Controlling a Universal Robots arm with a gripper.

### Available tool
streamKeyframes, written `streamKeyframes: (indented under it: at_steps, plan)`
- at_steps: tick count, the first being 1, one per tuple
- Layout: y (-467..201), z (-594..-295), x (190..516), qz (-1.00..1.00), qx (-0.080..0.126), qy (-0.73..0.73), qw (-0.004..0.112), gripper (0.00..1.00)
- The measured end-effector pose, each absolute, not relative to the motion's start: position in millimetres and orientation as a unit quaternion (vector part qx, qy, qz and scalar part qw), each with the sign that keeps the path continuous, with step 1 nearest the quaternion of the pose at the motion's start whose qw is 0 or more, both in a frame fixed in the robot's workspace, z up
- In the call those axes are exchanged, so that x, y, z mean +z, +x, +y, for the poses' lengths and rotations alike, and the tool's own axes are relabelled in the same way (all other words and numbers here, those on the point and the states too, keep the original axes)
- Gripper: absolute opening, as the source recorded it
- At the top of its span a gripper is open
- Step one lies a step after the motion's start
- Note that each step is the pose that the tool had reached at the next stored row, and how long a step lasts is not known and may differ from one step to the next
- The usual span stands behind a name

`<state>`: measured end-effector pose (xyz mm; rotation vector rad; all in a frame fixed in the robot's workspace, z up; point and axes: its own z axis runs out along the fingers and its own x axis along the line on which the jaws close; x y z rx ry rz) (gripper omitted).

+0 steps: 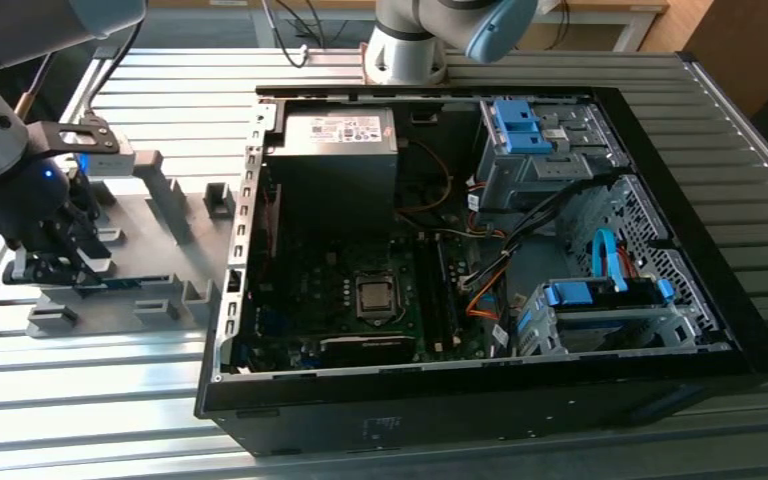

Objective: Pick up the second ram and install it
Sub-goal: 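Pick up the second ram and move it above second insertion slot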

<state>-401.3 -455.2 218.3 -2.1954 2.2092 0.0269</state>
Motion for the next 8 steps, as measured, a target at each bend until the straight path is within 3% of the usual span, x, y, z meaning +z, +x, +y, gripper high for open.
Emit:
streamKeyframes:
  at_steps: [8]
  plan:
    - [-401.4, -457.5, 214.4, 0.709, 0.008, -0.705, 0.014, 0.41]
